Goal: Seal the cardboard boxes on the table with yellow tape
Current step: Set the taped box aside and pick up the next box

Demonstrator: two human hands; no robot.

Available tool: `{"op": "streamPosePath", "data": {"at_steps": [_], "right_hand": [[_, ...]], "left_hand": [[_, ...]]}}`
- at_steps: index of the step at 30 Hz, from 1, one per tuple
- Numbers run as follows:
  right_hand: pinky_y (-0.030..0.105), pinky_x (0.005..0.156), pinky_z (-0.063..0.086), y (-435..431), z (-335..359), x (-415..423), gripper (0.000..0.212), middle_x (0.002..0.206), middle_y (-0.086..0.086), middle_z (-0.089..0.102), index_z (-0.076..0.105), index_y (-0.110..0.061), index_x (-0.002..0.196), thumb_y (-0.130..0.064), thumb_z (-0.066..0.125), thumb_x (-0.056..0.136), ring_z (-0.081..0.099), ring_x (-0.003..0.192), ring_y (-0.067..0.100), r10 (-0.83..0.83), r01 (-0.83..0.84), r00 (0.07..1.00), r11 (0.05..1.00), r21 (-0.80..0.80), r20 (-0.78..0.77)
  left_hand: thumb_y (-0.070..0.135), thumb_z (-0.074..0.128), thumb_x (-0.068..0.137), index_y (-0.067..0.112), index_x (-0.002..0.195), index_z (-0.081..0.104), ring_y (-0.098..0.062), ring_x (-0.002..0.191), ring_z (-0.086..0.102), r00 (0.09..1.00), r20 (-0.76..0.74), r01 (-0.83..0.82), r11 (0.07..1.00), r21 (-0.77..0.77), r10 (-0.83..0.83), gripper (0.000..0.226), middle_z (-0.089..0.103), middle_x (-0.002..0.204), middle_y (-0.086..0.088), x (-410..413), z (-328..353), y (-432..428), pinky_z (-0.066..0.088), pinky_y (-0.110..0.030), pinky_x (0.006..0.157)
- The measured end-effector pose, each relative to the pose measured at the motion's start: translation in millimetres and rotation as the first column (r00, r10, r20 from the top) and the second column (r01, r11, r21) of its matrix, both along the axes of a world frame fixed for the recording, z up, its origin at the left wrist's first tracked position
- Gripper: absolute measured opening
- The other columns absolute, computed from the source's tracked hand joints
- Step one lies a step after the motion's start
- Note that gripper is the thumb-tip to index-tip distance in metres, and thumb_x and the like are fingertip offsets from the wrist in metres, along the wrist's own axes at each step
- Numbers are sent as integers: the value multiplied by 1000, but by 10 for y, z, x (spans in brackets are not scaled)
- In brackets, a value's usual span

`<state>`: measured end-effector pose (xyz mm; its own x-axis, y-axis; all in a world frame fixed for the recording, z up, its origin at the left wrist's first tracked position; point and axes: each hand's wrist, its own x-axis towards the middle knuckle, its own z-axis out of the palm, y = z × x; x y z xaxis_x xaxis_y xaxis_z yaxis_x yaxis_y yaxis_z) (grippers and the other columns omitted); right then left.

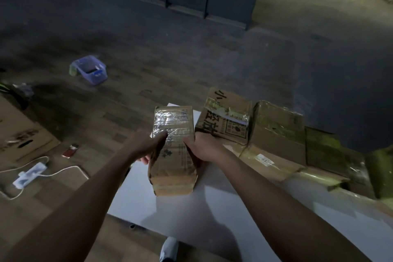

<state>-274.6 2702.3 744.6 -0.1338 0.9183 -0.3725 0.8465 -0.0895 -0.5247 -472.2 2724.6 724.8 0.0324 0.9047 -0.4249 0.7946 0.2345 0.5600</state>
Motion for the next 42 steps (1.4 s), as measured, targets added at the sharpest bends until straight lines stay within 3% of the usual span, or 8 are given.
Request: {"op": "streamPosePath", "data": {"at_steps": [3,16,21,25,27,30,35,42], "right_hand": [[35,67,47,-263,-22,145,60,88,16,67,65,-3,89,-50,30,99,62,76,28,23,-23,1000,1000,-3,-2],[27,56,34,-1428,-4,840,53,81,6,63,64,-9,88,-46,28,100,58,71,17,70,-71,996,997,18,59],[23,48,42,-1652,87,1093,47,73,5,60,61,-12,82,-46,33,100,59,61,16,-36,38,999,995,-89,20],[38,76,55,-1740,10,1266,57,101,17,66,65,-3,108,-47,29,101,65,86,29,-239,236,970,970,-62,-46],[41,88,52,-1780,-39,1356,61,101,19,68,67,0,106,-49,29,101,64,91,31,-316,315,949,949,-24,-18],[40,81,54,-1815,-58,1488,63,88,15,71,69,-3,97,-53,31,99,67,78,28,-395,395,918,918,13,20],[32,70,49,-1820,-89,1582,69,83,9,68,67,-4,96,-65,33,94,64,74,25,-520,523,845,853,12,127],[30,69,47,-1676,-79,1483,84,95,10,66,65,-6,108,-79,33,84,63,86,26,-567,587,776,810,15,277]], "left_hand": [[73,42,86,-1,71,68,-22,50,68,1000,30,-7,1000,-21,8,79,68,54,-10,106,3,-309,58,-32,60],[65,31,95,-3,75,66,-23,59,69,998,0,59,982,-180,-59,79,69,64,-12,763,62,-1518,53,-28,65],[64,33,95,3,76,64,-24,63,67,995,-60,78,994,-72,-82,71,68,68,-13,1112,63,-1611,53,-31,70],[54,29,100,16,83,59,-24,84,63,970,-90,230,973,30,-227,50,64,91,-11,1521,83,-1546,50,-33,80],[64,31,94,11,106,59,-30,91,66,979,-19,202,979,22,-202,62,67,104,-14,1671,21,-1516,55,-41,85],[84,45,72,9,116,50,-26,89,67,979,85,187,982,0,-186,87,65,108,-10,1831,-59,-1560,59,-42,78],[81,59,67,8,128,41,-26,97,64,978,107,186,982,-44,-180,97,61,118,-10,1999,-72,-1536,58,-43,81],[99,45,44,17,121,56,-20,88,66,942,219,281,955,-91,-256,113,66,107,-4,1942,-131,-1273,59,-38,77]]}}
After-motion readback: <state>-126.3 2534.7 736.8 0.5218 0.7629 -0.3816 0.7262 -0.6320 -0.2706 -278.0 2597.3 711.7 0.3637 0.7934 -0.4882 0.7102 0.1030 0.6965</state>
